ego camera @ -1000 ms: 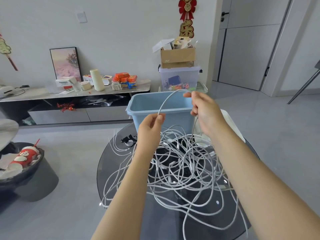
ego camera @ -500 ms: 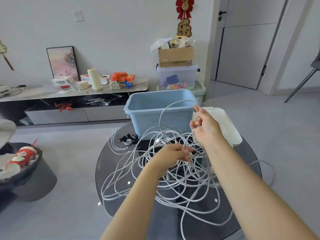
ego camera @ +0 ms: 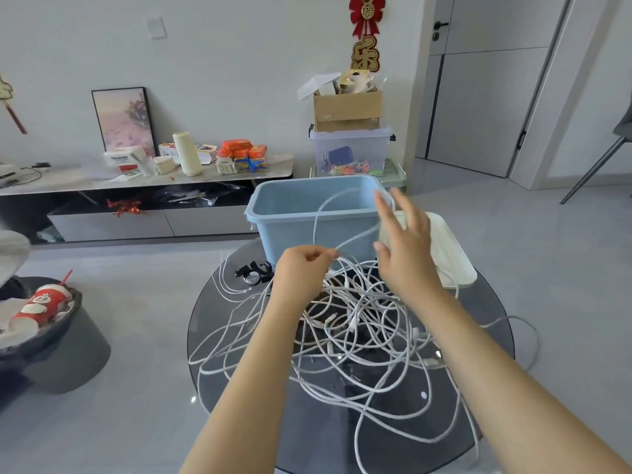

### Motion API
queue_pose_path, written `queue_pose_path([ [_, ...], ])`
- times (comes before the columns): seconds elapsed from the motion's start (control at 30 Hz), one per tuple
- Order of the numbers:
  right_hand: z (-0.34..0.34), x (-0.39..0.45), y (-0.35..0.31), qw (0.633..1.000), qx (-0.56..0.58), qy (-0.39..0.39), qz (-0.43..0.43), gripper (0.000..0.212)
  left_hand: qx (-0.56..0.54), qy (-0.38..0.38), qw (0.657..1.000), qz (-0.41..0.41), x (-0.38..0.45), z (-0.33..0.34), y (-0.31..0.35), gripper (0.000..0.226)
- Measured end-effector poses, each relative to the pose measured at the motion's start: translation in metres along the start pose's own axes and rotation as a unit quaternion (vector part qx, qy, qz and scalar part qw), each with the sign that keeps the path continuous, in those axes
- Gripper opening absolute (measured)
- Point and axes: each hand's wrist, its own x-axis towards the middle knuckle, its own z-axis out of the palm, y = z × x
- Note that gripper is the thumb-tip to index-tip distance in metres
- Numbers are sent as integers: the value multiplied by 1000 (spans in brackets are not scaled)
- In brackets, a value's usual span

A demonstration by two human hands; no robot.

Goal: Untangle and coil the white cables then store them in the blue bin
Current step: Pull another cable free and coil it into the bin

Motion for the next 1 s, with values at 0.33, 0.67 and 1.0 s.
queue_pose_path([
  [0.33,-9,3,-13,992,72,22,-100,24,99,-28,991,80,-5,-5,13,17],
  [0.67,-10,6,8,996,58,31,-64,21,144,-75,982,92,-1,-33,5,26],
  [1.0,-18,-2,10,991,-52,-86,88,18,-555,-99,819,-102,7,-32,-3,24],
])
